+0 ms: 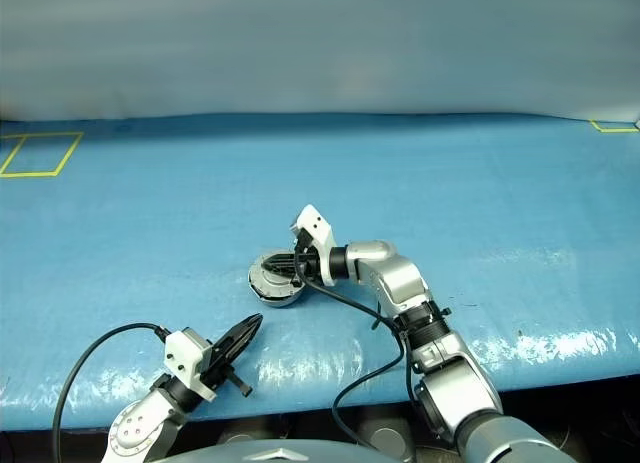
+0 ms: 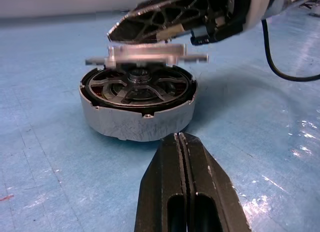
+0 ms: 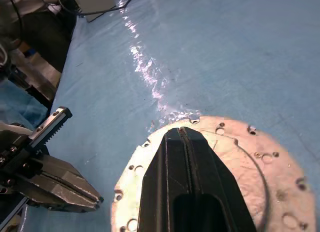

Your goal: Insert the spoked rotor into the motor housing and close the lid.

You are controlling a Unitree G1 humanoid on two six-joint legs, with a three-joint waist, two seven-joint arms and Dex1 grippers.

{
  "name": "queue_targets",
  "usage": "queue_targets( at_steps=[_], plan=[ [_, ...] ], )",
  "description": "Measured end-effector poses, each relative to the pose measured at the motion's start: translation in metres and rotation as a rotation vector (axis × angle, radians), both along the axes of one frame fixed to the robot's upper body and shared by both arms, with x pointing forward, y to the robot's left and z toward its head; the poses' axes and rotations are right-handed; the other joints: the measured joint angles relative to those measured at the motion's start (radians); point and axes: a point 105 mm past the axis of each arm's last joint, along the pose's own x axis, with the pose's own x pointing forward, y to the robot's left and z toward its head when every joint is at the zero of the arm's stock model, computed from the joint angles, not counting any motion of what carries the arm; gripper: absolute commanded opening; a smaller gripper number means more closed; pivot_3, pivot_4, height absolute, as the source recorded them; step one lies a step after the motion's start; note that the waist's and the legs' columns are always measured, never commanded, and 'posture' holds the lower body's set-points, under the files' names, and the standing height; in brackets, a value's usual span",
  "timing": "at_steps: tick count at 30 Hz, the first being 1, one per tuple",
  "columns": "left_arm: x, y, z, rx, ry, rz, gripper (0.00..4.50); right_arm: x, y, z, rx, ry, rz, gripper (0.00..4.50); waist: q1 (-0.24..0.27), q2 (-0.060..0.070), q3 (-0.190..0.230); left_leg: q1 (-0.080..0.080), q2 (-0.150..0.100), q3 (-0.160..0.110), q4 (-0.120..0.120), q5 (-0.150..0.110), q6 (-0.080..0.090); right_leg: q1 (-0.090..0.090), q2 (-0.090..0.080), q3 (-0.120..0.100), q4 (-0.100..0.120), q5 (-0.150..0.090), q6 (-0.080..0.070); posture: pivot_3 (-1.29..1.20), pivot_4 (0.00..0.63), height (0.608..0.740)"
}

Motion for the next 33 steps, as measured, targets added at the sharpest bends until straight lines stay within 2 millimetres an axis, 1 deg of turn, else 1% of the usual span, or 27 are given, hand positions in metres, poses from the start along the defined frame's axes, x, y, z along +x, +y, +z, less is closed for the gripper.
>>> queue_targets(
  at_steps=[4, 8, 10, 14, 16, 19, 21, 22, 24, 26, 27, 28, 31, 33],
  plan=[
    [0.002, 0.000, 0.000, 0.002, -0.003, 0.003, 0.04, -0.019, 0.007, -0.008, 0.018, 0.030, -0.011, 0.00, -0.001, 0.000, -0.001, 0.001, 0.000, 0.000, 0.000, 0.000, 0.000, 0.000, 0.000, 0.000, 0.000, 0.000, 0.000, 0.00, 0.150, 0.740],
    [0.003, 0.000, 0.000, 0.003, -0.004, 0.000, 0.04, -0.030, 0.009, -0.018, 0.004, 0.053, -0.028, 0.00, 0.000, -0.001, -0.001, 0.002, 0.000, 0.000, 0.001, 0.000, 0.000, 0.001, 0.000, 0.000, 0.000, 0.000, 0.000, 0.00, 0.150, 0.740],
    [0.003, 0.000, -0.002, 0.005, 0.002, 0.001, 0.04, -0.032, 0.010, -0.017, 0.003, 0.048, -0.043, 0.00, 0.000, -0.001, -0.001, 0.002, 0.001, 0.000, 0.001, 0.000, 0.000, 0.001, 0.000, 0.000, 0.000, 0.000, 0.000, 0.00, 0.150, 0.740],
    [0.003, 0.000, -0.004, 0.004, 0.009, -0.002, 0.04, -0.029, 0.009, -0.004, 0.021, 0.004, -0.089, 0.00, 0.000, -0.001, -0.001, 0.001, 0.000, 0.000, 0.001, 0.000, 0.000, 0.000, 0.000, 0.000, 0.000, 0.000, 0.001, 0.00, 0.150, 0.740],
    [0.003, -0.002, -0.004, 0.002, 0.008, -0.008, 0.04, -0.026, 0.008, 0.013, 0.067, -0.030, -0.114, 0.00, 0.001, -0.001, -0.001, 0.000, 0.000, 0.000, 0.001, 0.000, 0.000, 0.000, 0.000, 0.000, 0.000, 0.000, 0.001, 0.00, 0.150, 0.740],
    [0.003, -0.003, -0.004, 0.000, 0.007, -0.015, 0.04, -0.028, 0.009, 0.043, 0.143, -0.088, -0.130, 0.00, 0.001, -0.001, -0.001, 0.000, 0.001, 0.000, 0.000, 0.000, 0.000, 0.000, 0.000, 0.000, 0.000, 0.000, 0.001, 0.00, 0.150, 0.740],
    [0.003, -0.003, -0.004, -0.001, 0.009, -0.017, 0.00, -0.030, 0.008, 0.054, 0.150, -0.125, -0.142, 0.38, 0.001, -0.001, -0.001, 0.000, 0.001, -0.001, 0.000, 0.000, 0.000, 0.000, -0.001, 0.000, 0.000, 0.000, 0.001, 0.00, 0.150, 0.740],
    [0.003, -0.003, -0.004, -0.002, 0.009, -0.019, 0.00, -0.031, 0.005, 0.056, 0.136, -0.137, -0.148, 0.58, 0.001, -0.001, -0.001, 0.000, 0.001, -0.001, 0.000, 0.000, 0.000, 0.000, -0.001, 0.000, 0.000, 0.000, 0.001, 0.00, 0.150, 0.740],
    [0.002, -0.003, -0.005, -0.003, 0.014, -0.019, 0.00, -0.031, 0.000, 0.056, 0.102, -0.157, -0.162, 1.29, 0.001, -0.001, -0.001, 0.000, 0.001, -0.001, 0.001, 0.000, 0.000, 0.000, -0.002, 0.000, 0.000, 0.000, 0.001, 0.00, 0.150, 0.740],
    [0.002, -0.003, -0.006, -0.004, 0.018, -0.020, 0.00, -0.033, -0.004, 0.053, 0.058, -0.177, -0.172, 1.88, 0.001, -0.001, -0.001, 0.000, 0.000, 0.000, 0.001, 0.000, 0.000, 0.000, -0.002, 0.000, 0.000, 0.000, 0.001, 0.00, 0.150, 0.740],
    [0.002, -0.004, -0.006, -0.004, 0.018, -0.021, 0.00, -0.032, -0.006, 0.048, 0.028, -0.182, -0.182, 2.31, 0.001, -0.001, -0.001, 0.000, 0.000, 0.000, 0.001, 0.000, 0.000, 0.000, -0.002, -0.001, 0.000, 0.000, 0.001, 0.00, 0.150, 0.740],
    [0.002, -0.004, -0.006, -0.005, 0.018, -0.021, 0.00, -0.032, -0.008, 0.044, 0.002, -0.183, -0.189, 2.65, 0.002, -0.001, -0.001, 0.000, 0.000, 0.000, 0.001, 0.000, 0.000, 0.000, -0.002, -0.001, 0.000, 0.000, 0.001, 0.00, 0.150, 0.740],
    [0.002, -0.005, -0.005, -0.006, 0.012, -0.022, 0.00, -0.032, -0.011, 0.035, -0.046, -0.191, -0.204, 3.57, 0.001, -0.001, -0.001, -0.001, 0.000, 0.000, 0.001, 0.000, 0.000, 0.000, -0.002, -0.001, 0.000, 0.000, 0.001, 0.00, 0.150, 0.740],
    [0.003, -0.005, -0.004, -0.009, -0.003, -0.018, 0.00, -0.032, -0.012, 0.029, -0.072, -0.193, -0.214, 4.26, 0.001, -0.001, -0.001, -0.001, 0.000, 0.000, 0.001, 0.000, 0.000, 0.000, -0.002, -0.001, 0.000, 0.000, 0.001, 0.00, 0.150, 0.740]
  ],
)
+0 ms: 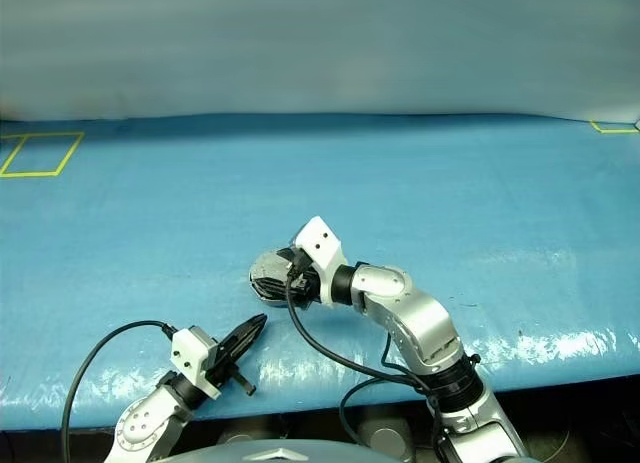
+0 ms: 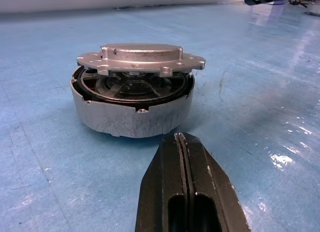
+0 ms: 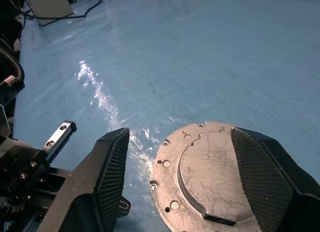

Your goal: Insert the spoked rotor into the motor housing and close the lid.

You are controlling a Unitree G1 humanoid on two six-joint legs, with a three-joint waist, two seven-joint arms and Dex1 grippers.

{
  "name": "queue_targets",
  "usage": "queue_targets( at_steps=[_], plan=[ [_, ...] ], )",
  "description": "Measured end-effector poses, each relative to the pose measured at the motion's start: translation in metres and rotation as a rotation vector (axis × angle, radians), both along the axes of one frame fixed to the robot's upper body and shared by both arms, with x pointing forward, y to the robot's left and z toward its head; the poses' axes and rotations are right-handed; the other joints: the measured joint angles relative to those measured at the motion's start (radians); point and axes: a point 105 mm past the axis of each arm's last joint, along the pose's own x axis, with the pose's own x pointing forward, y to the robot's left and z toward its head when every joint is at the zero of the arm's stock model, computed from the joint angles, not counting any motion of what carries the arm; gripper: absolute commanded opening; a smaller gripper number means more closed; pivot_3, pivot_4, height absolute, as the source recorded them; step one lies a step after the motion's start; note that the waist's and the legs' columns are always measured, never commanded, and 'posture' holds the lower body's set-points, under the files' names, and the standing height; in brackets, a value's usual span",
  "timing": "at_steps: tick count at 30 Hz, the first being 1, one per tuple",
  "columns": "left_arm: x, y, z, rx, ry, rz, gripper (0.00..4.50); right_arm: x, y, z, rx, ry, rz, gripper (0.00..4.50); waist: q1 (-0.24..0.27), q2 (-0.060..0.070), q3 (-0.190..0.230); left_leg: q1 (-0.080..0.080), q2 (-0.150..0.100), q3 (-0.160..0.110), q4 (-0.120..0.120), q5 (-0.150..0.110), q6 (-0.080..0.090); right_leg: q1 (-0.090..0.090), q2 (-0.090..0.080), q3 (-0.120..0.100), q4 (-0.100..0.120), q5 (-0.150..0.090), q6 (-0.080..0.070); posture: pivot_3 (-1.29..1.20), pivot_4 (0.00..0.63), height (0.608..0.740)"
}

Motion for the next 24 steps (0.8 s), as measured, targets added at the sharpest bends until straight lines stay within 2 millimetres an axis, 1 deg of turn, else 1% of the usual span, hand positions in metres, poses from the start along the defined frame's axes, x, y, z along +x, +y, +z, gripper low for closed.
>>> queue_targets(
  at_steps=[1, 5, 13, 19, 24],
  plan=[
    [0.000, 0.000, 0.000, -0.001, -0.004, 0.004, 0.00, 0.000, 0.001, -0.002, -0.011, 0.000, -0.005, 4.49, 0.000, 0.000, 0.000, 0.000, 0.000, 0.000, 0.000, 0.000, 0.000, 0.000, 0.000, 0.000, 0.000, 0.000, 0.000, 0.00, 0.150, 0.740],
    [0.001, 0.000, 0.001, 0.007, -0.016, 0.011, 0.00, 0.008, 0.002, -0.008, -0.043, -0.019, -0.048, 4.49, 0.000, 0.000, 0.000, 0.000, 0.000, 0.000, 0.000, 0.000, 0.000, 0.000, 0.000, 0.000, 0.000, 0.000, 0.000, 0.00, 0.150, 0.740],
    [0.002, 0.001, 0.001, 0.010, -0.019, 0.014, 0.00, 0.020, 0.003, -0.013, -0.071, -0.020, -0.090, 4.49, 0.000, 0.000, 0.000, 0.000, 0.000, 0.000, 0.000, 0.000, 0.000, 0.000, 0.000, 0.000, 0.000, 0.000, 0.000, 0.00, 0.150, 0.740],
    [0.001, 0.002, -0.002, 0.011, -0.009, 0.019, 0.00, 0.017, 0.006, -0.026, -0.108, 0.012, -0.063, 4.49, 0.000, 0.000, 0.000, 0.000, 0.000, 0.000, 0.000, 0.000, 0.000, 0.000, 0.000, 0.000, 0.000, 0.000, 0.000, 0.00, 0.150, 0.740],
    [0.001, 0.002, -0.004, 0.011, -0.001, 0.023, 0.00, 0.016, 0.008, -0.028, -0.114, 0.012, -0.055, 4.49, 0.000, 0.000, 0.000, 0.000, 0.000, 0.000, 0.000, 0.000, 0.000, 0.000, 0.000, 0.000, 0.000, 0.000, 0.000, 0.00, 0.150, 0.740]
  ],
)
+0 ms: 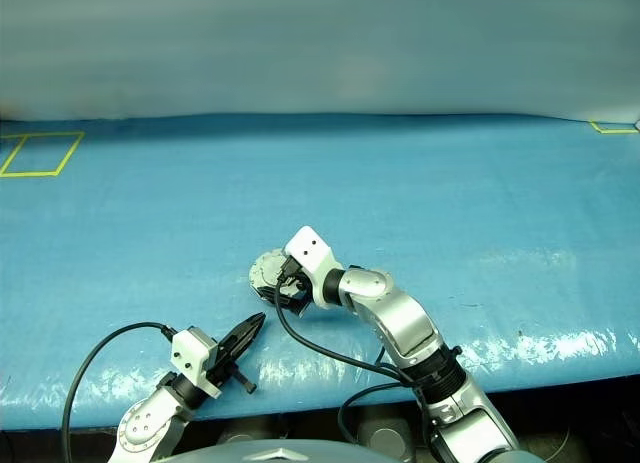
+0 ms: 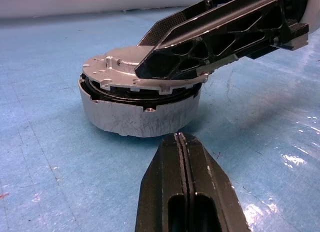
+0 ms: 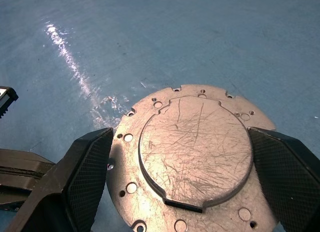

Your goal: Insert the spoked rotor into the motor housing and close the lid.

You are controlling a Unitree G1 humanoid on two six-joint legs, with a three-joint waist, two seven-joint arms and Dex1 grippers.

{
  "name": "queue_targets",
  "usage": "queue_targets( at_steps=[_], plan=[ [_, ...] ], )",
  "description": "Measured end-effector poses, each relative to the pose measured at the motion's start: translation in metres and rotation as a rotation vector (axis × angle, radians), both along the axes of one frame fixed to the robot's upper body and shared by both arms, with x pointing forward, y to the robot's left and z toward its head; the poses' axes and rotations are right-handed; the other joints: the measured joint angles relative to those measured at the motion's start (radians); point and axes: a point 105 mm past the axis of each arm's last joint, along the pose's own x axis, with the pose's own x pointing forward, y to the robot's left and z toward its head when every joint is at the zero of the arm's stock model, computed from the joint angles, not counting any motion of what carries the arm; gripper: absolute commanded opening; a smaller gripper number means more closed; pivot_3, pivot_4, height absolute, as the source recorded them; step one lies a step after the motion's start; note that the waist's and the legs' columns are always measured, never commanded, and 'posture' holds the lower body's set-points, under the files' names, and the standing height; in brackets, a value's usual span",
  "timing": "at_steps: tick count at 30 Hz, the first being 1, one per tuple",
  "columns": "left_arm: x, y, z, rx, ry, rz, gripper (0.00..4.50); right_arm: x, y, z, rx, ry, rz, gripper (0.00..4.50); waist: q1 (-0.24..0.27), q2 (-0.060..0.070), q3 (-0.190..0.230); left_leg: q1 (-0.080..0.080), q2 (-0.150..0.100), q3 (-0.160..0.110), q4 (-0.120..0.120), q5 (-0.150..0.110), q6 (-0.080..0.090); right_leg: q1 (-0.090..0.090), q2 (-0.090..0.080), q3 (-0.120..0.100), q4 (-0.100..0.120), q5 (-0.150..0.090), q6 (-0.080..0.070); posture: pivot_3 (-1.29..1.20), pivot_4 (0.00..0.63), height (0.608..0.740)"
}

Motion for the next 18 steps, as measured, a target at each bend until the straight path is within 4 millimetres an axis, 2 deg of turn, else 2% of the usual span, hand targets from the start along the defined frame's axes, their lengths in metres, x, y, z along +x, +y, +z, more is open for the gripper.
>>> queue_targets(
  at_steps=[1, 4, 12, 18],
  plan=[
    [0.0001, 0.0000, 0.0000, 0.000, 0.000, 0.000, 0.00, 0.0001, 0.0002, -0.0002, 0.000, 0.000, -0.001, 4.49, 0.000, 0.000, 0.000, 0.000, 0.000, 0.000, 0.000, 0.000, 0.000, 0.000, 0.000, 0.000, 0.000, 0.000, 0.000, 0.00, 0.150, 0.740],
    [0.0002, -0.0001, 0.0001, 0.000, -0.001, 0.000, 0.00, 0.0016, 0.0027, -0.0005, 0.008, -0.001, -0.011, 3.89, -0.001, 0.000, 0.000, 0.000, 0.000, 0.000, 0.000, 0.000, 0.000, 0.000, 0.001, 0.000, 0.000, 0.000, 0.000, 0.00, 0.150, 0.740],
    [0.0002, -0.0002, 0.0001, 0.000, -0.001, 0.000, 0.00, 0.0045, 0.0051, 0.0008, 0.018, -0.018, -0.029, 1.34, -0.001, 0.000, 0.000, 0.000, 0.000, 0.000, 0.000, 0.000, 0.000, 0.000, 0.001, 0.000, 0.000, 0.000, 0.000, 0.00, 0.150, 0.740],
    [0.0000, -0.0003, 0.0000, -0.001, 0.000, -0.002, 0.00, 0.0052, 0.0060, 0.0021, 0.011, -0.033, -0.031, 1.34, -0.001, 0.000, 0.000, 0.000, 0.000, 0.000, 0.000, 0.000, 0.000, 0.000, 0.001, 0.000, 0.000, 0.000, 0.000, 0.00, 0.150, 0.740]
  ],
)
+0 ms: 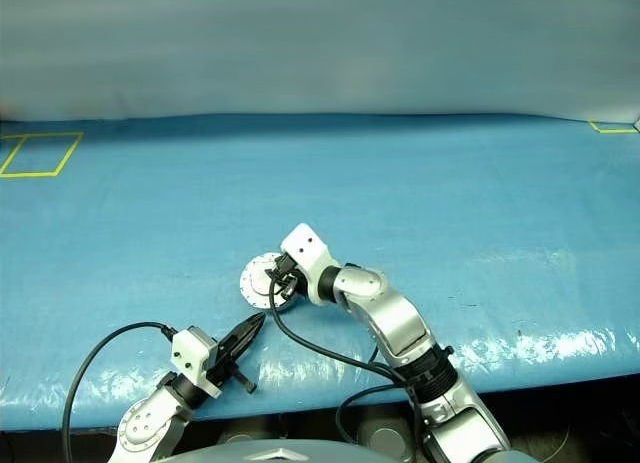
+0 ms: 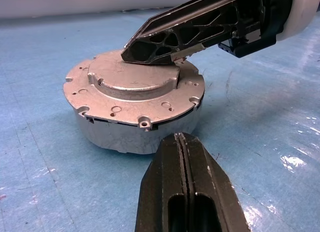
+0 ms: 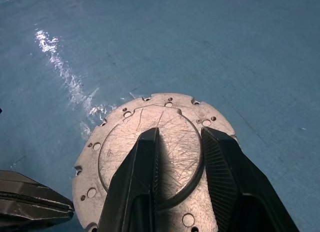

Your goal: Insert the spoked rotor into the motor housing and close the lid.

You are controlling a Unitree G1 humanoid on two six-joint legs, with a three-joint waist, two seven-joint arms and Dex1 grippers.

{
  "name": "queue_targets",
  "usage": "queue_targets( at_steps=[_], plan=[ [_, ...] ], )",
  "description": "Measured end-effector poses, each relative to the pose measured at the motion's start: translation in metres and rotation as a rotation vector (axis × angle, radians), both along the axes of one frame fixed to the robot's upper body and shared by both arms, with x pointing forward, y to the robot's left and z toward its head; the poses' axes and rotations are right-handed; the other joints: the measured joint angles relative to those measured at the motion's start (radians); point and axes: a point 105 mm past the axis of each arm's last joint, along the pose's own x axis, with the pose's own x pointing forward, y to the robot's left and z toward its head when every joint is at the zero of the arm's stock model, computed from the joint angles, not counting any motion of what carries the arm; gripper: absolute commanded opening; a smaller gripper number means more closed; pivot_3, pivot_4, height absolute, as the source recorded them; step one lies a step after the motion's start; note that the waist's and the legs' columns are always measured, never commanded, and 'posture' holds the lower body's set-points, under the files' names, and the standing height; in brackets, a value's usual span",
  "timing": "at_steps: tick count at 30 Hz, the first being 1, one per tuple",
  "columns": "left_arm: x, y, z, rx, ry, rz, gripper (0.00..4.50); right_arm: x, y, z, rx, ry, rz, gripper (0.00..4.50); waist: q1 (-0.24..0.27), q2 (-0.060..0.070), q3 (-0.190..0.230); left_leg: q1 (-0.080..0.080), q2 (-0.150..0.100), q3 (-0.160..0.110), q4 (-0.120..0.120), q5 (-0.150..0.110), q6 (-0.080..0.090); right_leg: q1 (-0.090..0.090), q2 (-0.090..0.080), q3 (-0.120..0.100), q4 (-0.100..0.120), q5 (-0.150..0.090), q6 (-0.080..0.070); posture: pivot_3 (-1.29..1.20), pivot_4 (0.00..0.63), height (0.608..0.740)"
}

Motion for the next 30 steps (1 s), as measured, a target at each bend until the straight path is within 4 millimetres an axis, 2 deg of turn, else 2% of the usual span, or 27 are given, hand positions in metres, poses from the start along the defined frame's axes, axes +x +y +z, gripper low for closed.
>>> queue_targets(
  at_steps=[1, 4, 11, 12, 23, 30],
  plan=[
    [0.000, 0.000, 0.000, 0.000, 0.000, 0.000, 0.00, 0.000, 0.000, 0.000, 0.000, 0.003, 0.001, 1.34, 0.000, 0.000, 0.000, 0.000, 0.000, 0.000, 0.000, 0.000, 0.000, 0.000, 0.000, 0.000, 0.000, 0.000, 0.000, 0.00, 0.150, 0.740],
    [0.000, 0.000, 0.000, 0.000, 0.002, -0.003, 0.00, -0.001, 0.001, 0.000, 0.003, 0.005, 0.007, 1.96, 0.000, 0.000, 0.000, 0.000, 0.000, 0.000, 0.000, 0.000, 0.000, 0.000, 0.000, 0.000, 0.000, 0.000, 0.000, 0.00, 0.150, 0.740],
    [0.000, -0.001, 0.000, -0.001, 0.001, -0.010, 0.00, -0.004, 0.006, 0.009, 0.033, -0.024, 0.032, 4.27, 0.001, 0.000, 0.000, 0.000, 0.000, 0.000, 0.000, 0.000, 0.000, 0.000, 0.000, 0.000, 0.000, 0.000, 0.000, 0.00, 0.150, 0.740],
    [0.000, -0.001, 0.000, -0.001, 0.000, -0.011, 0.00, -0.004, 0.006, 0.010, 0.034, -0.026, 0.032, 4.47, 0.001, 0.000, 0.000, 0.000, 0.000, 0.000, 0.000, 0.000, 0.000, 0.000, 0.000, 0.000, 0.000, 0.000, 0.000, 0.00, 0.150, 0.740],
    [0.001, -0.001, 0.001, -0.002, -0.003, -0.016, 0.00, -0.005, 0.008, 0.010, 0.037, -0.029, 0.032, 4.47, 0.001, 0.000, 0.000, 0.000, 0.000, 0.000, 0.000, 0.000, 0.000, 0.000, 0.000, 0.000, 0.000, 0.000, 0.000, 0.00, 0.150, 0.740],
    [0.001, -0.001, 0.001, -0.002, -0.005, -0.017, 0.00, -0.005, 0.005, -0.004, -0.001, -0.040, 0.025, 4.47, 0.001, 0.000, 0.000, 0.000, 0.000, 0.000, 0.000, 0.000, 0.000, 0.000, 0.000, 0.000, 0.000, 0.000, 0.000, 0.00, 0.150, 0.740]
  ],
)
